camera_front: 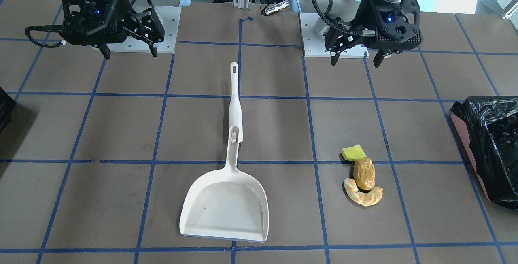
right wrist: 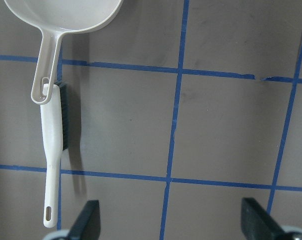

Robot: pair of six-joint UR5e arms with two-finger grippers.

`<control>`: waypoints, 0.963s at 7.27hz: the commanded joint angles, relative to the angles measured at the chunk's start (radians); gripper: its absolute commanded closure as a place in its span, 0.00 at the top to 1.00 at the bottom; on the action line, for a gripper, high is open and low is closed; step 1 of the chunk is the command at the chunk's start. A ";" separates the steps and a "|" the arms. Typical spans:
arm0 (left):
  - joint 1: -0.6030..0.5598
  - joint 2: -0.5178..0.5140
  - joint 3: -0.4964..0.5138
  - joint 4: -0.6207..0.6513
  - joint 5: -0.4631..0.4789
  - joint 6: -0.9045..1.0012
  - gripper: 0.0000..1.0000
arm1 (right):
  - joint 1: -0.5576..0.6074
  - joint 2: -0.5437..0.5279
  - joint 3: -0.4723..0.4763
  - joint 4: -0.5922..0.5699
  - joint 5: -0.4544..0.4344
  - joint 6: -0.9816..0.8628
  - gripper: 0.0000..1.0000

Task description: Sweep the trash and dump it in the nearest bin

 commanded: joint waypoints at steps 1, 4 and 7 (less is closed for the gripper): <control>0.002 0.007 0.001 -0.004 0.003 -0.011 1.00 | 0.000 0.000 0.001 0.001 0.000 0.000 1.00; 0.023 -0.037 0.004 -0.009 -0.014 -0.013 1.00 | 0.011 -0.020 0.061 -0.002 0.008 -0.002 1.00; 0.008 -0.210 0.023 0.259 -0.064 -0.031 1.00 | 0.135 -0.028 0.114 -0.001 0.002 0.005 1.00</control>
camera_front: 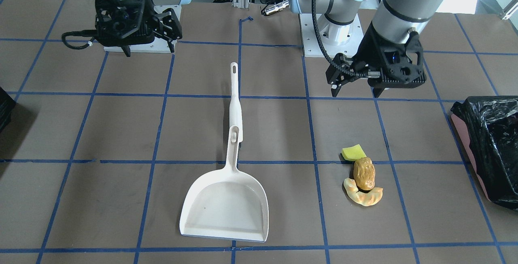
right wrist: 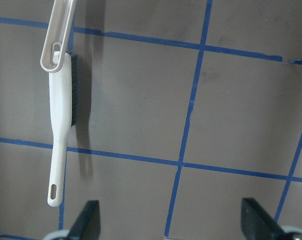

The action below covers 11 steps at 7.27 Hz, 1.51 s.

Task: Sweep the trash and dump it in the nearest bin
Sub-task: 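Reach the left gripper to the dustpan handle while the right gripper reaches the brush handle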

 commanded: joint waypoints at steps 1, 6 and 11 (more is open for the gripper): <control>-0.032 -0.111 0.025 0.114 -0.021 -0.016 1.00 | 0.075 -0.008 0.046 0.001 -0.002 0.003 1.00; -0.224 -0.330 0.086 0.327 -0.086 -0.160 1.00 | 0.184 -0.063 0.237 -0.127 -0.013 0.145 0.96; -0.365 -0.426 0.088 0.355 -0.076 -0.165 1.00 | 0.438 -0.001 0.493 -0.526 -0.036 0.500 0.99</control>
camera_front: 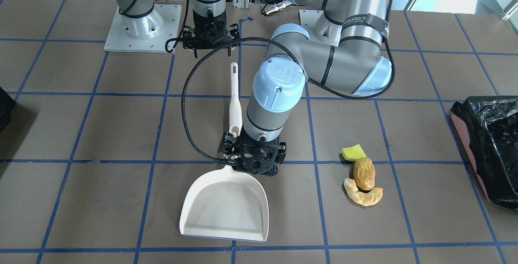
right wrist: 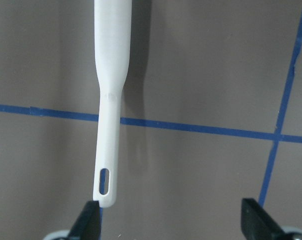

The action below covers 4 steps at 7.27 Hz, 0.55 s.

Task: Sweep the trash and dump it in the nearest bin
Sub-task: 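Reach the left gripper to the dustpan handle while the right gripper reaches the brush handle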

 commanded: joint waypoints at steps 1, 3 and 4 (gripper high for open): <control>-0.050 -0.030 -0.002 -0.007 -0.001 0.015 1.00 | 0.105 0.092 0.076 -0.103 -0.050 0.133 0.96; -0.057 -0.050 -0.011 -0.049 -0.005 0.027 1.00 | 0.126 0.126 0.077 -0.120 -0.041 0.161 0.92; -0.064 -0.050 -0.011 -0.110 -0.001 0.077 1.00 | 0.126 0.141 0.077 -0.150 -0.026 0.160 0.89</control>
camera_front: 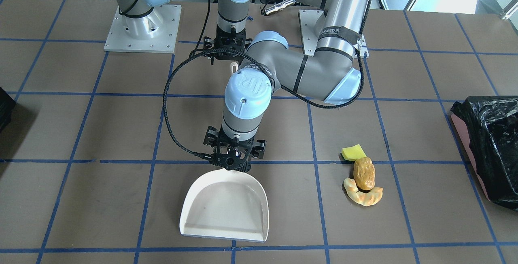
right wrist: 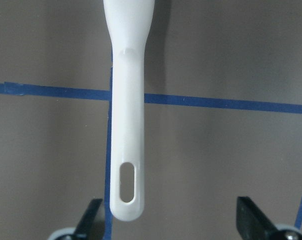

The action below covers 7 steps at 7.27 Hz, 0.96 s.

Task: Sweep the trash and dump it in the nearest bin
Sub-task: 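Lift the dustpan with the left gripper while the right gripper lifts the brush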

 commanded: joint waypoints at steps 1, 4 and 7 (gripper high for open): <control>-0.011 -0.005 -0.001 -0.110 0.002 0.048 1.00 | 0.008 0.046 0.002 -0.059 0.027 0.008 0.89; -0.014 -0.017 -0.001 -0.109 -0.007 0.048 0.95 | 0.008 0.068 0.012 -0.058 0.051 -0.004 0.78; -0.025 -0.026 -0.001 -0.098 -0.007 0.048 0.70 | 0.008 0.075 0.012 -0.081 0.100 -0.009 0.68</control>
